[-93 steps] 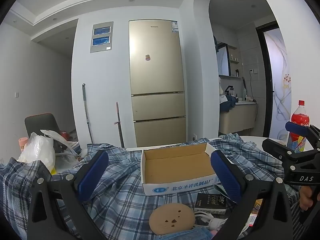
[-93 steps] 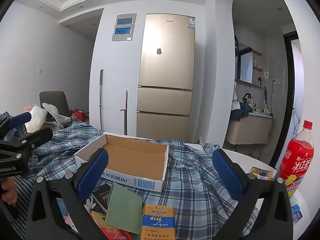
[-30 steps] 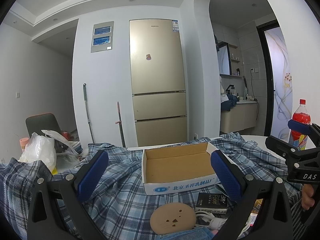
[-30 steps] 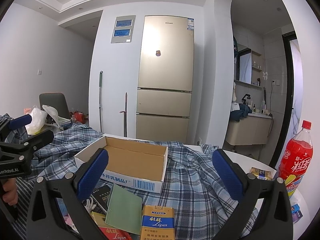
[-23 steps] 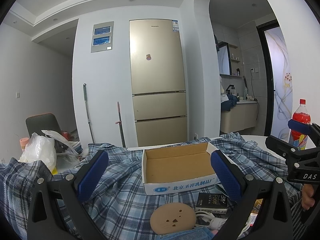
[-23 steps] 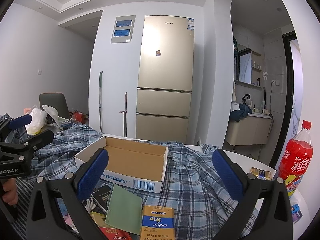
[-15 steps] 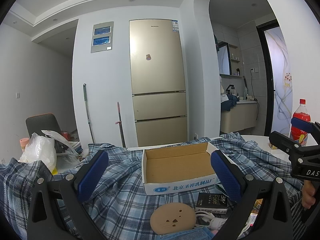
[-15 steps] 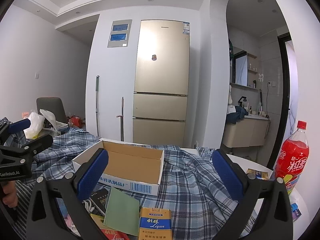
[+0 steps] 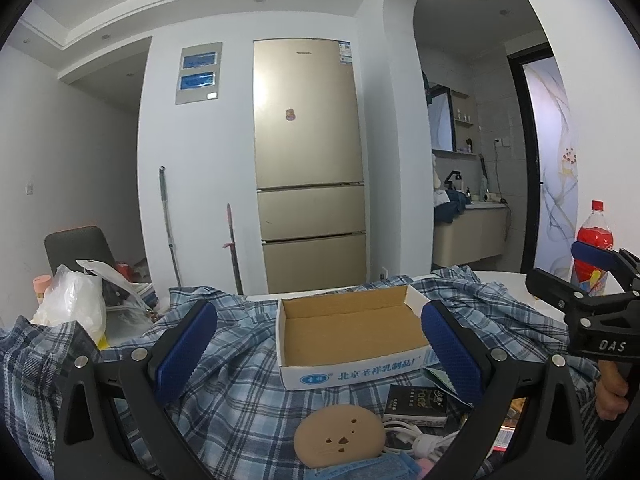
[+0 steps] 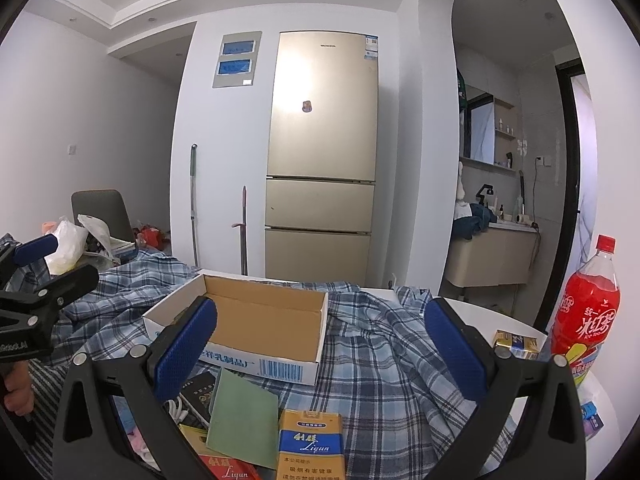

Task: Organize soft objects
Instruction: 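Lower the right tool onto the red-and-white Liqun pack while the left tool approaches the light-blue packet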

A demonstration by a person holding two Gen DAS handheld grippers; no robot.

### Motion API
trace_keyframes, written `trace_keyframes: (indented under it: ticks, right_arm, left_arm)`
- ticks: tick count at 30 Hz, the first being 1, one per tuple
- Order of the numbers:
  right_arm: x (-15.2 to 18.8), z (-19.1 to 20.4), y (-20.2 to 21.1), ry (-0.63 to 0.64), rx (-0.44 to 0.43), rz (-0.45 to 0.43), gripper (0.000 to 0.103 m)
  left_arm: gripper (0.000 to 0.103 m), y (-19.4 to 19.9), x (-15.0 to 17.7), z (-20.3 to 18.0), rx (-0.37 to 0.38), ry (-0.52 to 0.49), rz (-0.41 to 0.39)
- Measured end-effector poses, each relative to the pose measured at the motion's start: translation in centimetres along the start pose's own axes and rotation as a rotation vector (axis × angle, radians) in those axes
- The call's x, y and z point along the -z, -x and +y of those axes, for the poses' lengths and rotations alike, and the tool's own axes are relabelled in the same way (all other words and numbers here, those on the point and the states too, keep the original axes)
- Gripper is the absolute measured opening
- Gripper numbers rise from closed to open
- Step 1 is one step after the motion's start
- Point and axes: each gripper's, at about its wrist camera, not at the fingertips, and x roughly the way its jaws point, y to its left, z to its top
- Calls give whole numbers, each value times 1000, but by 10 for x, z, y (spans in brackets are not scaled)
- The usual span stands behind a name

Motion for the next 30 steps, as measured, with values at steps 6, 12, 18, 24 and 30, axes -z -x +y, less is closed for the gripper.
trace_keyframes:
  ticks: [6,12,18,24,30]
  right_arm:
    - [-5,-10,-5,-51,-31,50,103]
    - [-7,-12,-6,-77,-88,120,103]
    - [-12,-7,-6,-61,-190,249,103]
    - [-6,-20,-12,-183,-324,405,103]
    - [17,-24,-12,-226,-411,519,91]
  left_arm:
    - [103,12,-8,-14,-14,-57,4]
    - [103,17,-14,-18,58,-34,66]
    - [103,15,-19,-17,56,-23,164]
    - [103,20,-16,-10,45,2,228]
    - [103,24,0,-1,73,38,327]
